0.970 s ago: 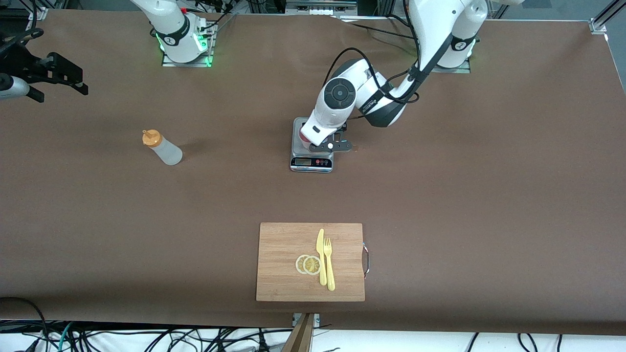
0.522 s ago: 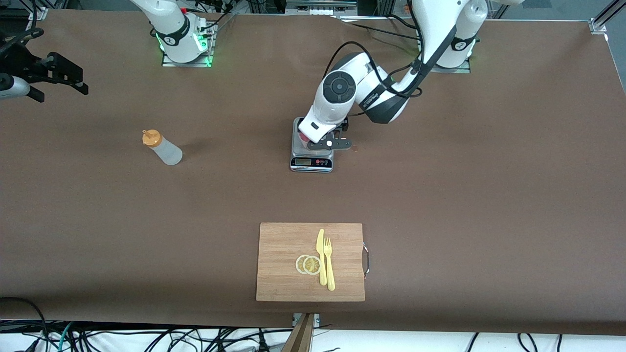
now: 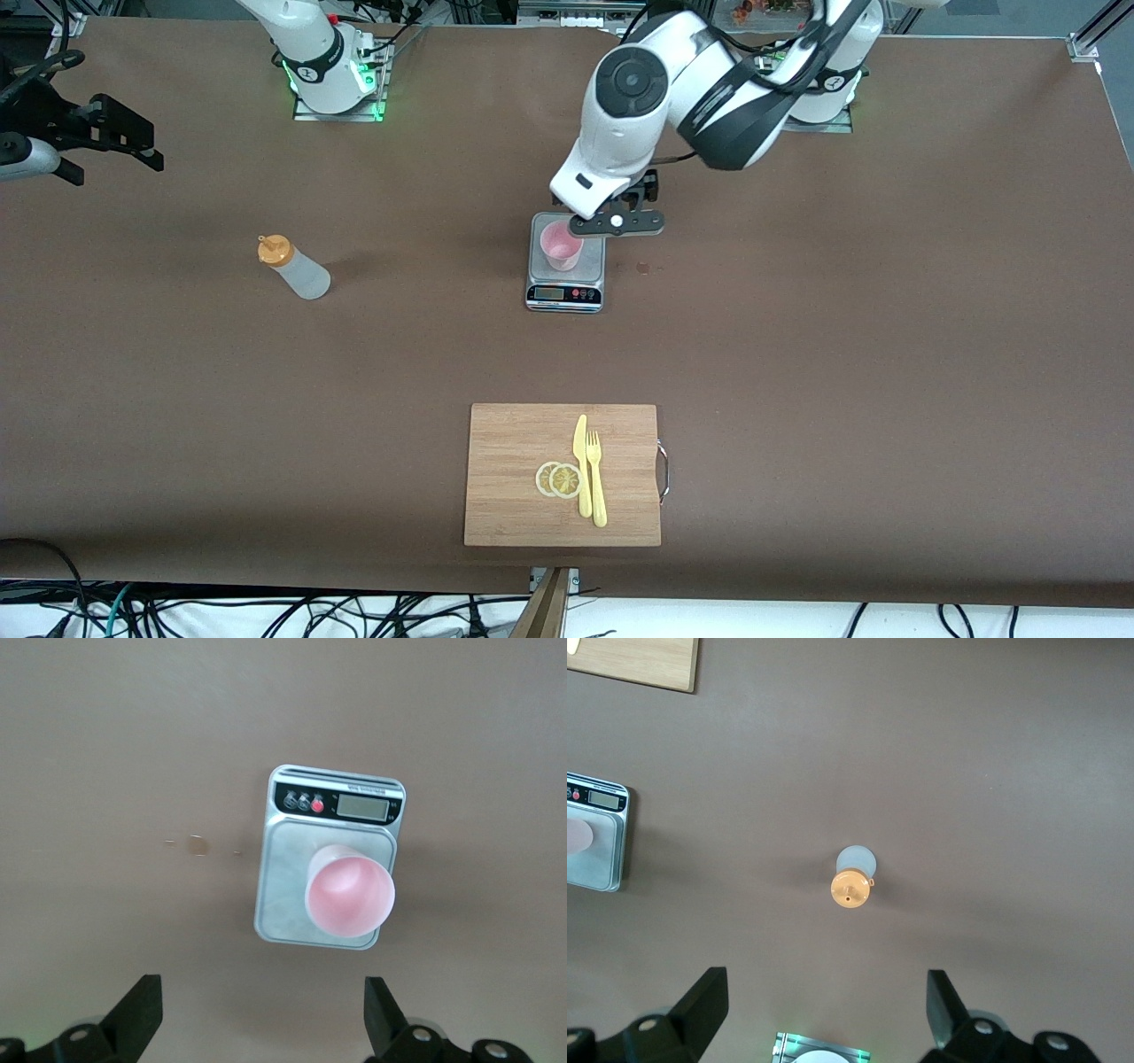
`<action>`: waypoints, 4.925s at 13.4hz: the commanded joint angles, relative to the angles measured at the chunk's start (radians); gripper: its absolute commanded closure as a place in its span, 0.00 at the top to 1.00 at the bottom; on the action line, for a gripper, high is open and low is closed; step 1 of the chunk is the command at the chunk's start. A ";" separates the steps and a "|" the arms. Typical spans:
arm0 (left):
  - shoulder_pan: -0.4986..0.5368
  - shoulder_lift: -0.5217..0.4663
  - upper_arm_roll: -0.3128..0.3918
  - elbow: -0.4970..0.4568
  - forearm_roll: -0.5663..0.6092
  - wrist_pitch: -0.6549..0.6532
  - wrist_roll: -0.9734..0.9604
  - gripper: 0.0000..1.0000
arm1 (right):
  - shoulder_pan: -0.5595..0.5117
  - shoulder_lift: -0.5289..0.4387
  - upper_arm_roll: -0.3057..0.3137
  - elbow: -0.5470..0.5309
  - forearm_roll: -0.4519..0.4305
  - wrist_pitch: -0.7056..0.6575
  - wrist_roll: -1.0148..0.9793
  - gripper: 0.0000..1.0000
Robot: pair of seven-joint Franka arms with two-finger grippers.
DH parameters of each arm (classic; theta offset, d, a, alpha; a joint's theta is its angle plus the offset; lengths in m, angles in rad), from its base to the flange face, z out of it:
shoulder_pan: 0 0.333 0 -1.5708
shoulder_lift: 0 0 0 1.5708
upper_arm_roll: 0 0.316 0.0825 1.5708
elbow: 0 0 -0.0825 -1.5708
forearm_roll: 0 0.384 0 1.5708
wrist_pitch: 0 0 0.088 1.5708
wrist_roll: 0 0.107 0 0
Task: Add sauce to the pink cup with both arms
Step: 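Release the cup and withdraw the left gripper to its start, then move the right gripper toward the orange-capped squeeze bottle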
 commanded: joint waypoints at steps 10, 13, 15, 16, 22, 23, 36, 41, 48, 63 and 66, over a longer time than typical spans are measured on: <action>0.383 -0.116 0.043 0.209 -0.020 -0.360 0.395 1.00 | -0.002 0.004 -0.002 -0.001 0.012 0.003 -0.060 0.99; 0.384 -0.201 0.178 0.114 -0.012 -0.353 0.610 1.00 | 0.000 0.004 -0.002 -0.022 0.015 0.006 -0.179 0.99; 0.384 -0.266 0.269 0.001 -0.006 -0.266 0.767 1.00 | -0.002 0.007 -0.002 -0.033 0.016 0.009 -0.254 0.99; 0.386 -0.301 0.307 -0.067 -0.006 -0.198 0.822 1.00 | -0.002 0.012 -0.002 -0.034 0.016 0.004 -0.287 0.99; 0.413 -0.358 0.332 -0.121 0.050 -0.112 0.903 1.00 | -0.021 0.015 -0.004 -0.074 0.014 0.010 -0.495 0.99; 0.415 -0.375 0.332 -0.133 0.052 -0.112 0.904 1.00 | -0.034 0.021 -0.004 -0.077 0.015 0.012 -0.549 0.99; 0.472 -0.375 0.323 -0.124 0.049 -0.127 0.896 1.00 | -0.330 0.237 -0.068 -0.102 0.310 -0.077 -1.418 0.99; 0.472 -0.378 0.321 -0.113 0.049 -0.208 0.898 1.00 | -0.428 0.375 -0.068 -0.135 0.403 -0.089 -1.743 0.99; 0.464 -0.377 0.316 -0.098 0.049 -0.221 0.896 1.00 | -0.488 0.521 -0.068 -0.139 0.566 -0.137 -2.176 0.99; 0.464 -0.375 0.316 -0.096 0.050 -0.221 0.898 1.00 | -0.502 0.716 -0.036 -0.140 0.735 -0.154 -2.459 0.99; 0.464 -0.375 0.316 -0.096 0.050 -0.222 0.898 1.00 | -0.500 0.733 -0.030 -0.145 0.738 -0.154 -2.461 0.99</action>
